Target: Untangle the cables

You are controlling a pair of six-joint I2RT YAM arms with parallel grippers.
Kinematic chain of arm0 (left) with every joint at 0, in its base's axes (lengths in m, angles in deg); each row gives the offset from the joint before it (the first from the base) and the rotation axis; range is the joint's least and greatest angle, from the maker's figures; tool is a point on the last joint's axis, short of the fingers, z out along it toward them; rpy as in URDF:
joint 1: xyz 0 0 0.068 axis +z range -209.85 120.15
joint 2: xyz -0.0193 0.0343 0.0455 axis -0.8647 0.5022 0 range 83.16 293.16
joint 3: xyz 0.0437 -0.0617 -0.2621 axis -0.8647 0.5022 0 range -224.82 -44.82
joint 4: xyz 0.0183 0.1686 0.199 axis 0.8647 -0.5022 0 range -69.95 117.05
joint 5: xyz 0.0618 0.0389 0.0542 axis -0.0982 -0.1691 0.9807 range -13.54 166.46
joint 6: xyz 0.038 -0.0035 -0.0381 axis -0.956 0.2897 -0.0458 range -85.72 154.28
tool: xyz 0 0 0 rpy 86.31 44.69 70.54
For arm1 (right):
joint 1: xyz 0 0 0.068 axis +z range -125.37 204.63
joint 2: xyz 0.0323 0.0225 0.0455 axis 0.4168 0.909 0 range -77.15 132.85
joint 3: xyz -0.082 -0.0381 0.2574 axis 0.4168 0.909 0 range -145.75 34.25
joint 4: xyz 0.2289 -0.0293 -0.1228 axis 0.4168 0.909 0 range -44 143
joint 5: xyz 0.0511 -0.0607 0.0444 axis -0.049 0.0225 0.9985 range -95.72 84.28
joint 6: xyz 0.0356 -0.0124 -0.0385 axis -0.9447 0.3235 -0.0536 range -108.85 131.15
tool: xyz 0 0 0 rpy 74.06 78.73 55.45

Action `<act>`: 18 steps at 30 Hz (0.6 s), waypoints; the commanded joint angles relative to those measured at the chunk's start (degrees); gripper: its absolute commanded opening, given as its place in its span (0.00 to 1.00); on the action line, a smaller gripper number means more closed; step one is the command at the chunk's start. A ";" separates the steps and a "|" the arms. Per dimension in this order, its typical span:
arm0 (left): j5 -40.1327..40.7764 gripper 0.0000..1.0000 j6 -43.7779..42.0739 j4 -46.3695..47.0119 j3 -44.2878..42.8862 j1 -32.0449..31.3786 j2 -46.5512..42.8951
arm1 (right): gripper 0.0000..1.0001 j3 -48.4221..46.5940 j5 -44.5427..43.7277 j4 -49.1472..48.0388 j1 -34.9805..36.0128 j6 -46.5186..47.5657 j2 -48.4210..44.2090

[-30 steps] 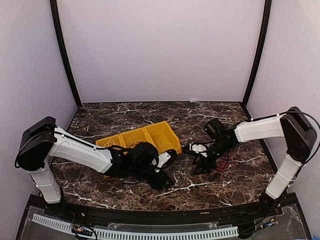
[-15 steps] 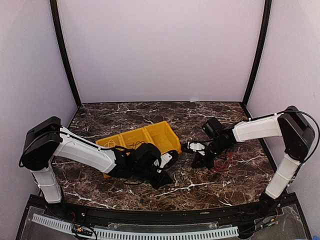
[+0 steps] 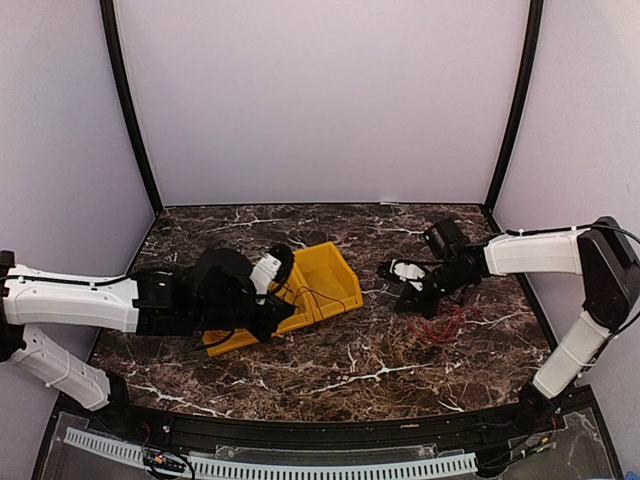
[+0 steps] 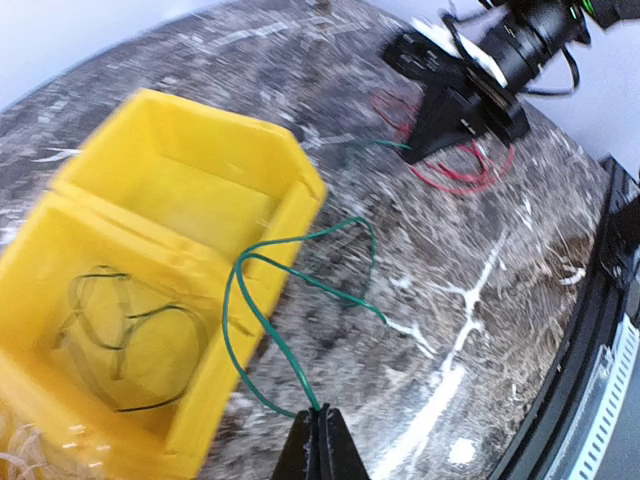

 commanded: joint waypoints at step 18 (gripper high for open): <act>37.80 0.00 -3.00 -28.70 -6.59 13.08 -35.37 | 0.00 -0.31 -5.94 -3.76 -5.01 -3.91 -1.19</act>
